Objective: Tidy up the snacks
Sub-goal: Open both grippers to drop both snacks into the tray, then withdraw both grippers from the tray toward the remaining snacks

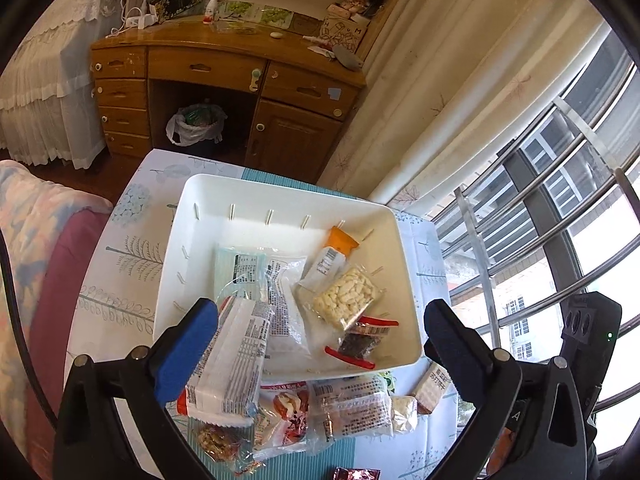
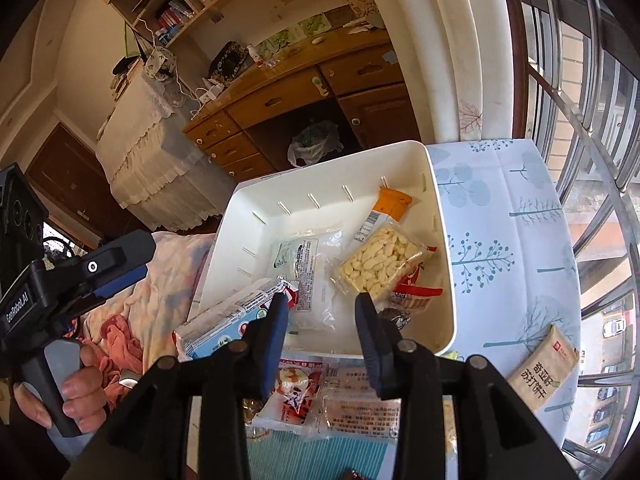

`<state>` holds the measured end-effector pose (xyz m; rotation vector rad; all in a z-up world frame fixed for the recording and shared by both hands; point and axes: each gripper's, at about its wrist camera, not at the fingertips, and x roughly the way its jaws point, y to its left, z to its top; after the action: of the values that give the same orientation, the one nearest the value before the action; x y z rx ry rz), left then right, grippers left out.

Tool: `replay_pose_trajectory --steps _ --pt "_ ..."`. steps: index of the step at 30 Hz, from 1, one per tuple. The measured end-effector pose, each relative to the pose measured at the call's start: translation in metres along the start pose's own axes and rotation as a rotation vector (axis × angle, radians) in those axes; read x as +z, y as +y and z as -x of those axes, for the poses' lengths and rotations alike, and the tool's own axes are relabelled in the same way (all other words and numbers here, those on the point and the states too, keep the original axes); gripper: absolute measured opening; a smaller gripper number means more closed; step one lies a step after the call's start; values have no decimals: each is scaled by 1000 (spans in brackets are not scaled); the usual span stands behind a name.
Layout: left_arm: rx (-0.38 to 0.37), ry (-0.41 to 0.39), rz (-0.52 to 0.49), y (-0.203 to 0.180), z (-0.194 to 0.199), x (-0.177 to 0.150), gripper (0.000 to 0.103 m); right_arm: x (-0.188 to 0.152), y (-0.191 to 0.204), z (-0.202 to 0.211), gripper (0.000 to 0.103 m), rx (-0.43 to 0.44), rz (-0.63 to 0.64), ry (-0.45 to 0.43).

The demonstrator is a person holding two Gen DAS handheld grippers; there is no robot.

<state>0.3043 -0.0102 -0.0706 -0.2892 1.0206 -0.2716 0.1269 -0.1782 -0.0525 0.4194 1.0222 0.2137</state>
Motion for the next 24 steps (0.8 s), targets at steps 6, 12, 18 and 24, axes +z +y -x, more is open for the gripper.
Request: replay_pose_trajectory --steps 6,12,18,24 --pt "-6 -22 -5 -9 26 -17 102 -11 3 22 42 7 -3 -29" --pt "7 -61 1 -13 60 -40 102 -26 7 45 45 18 7 -54" --pt "26 -99 26 -13 91 -70 102 -46 10 63 46 43 22 -64" --pt "62 -119 57 -9 115 -103 102 -70 12 73 47 57 41 -49"
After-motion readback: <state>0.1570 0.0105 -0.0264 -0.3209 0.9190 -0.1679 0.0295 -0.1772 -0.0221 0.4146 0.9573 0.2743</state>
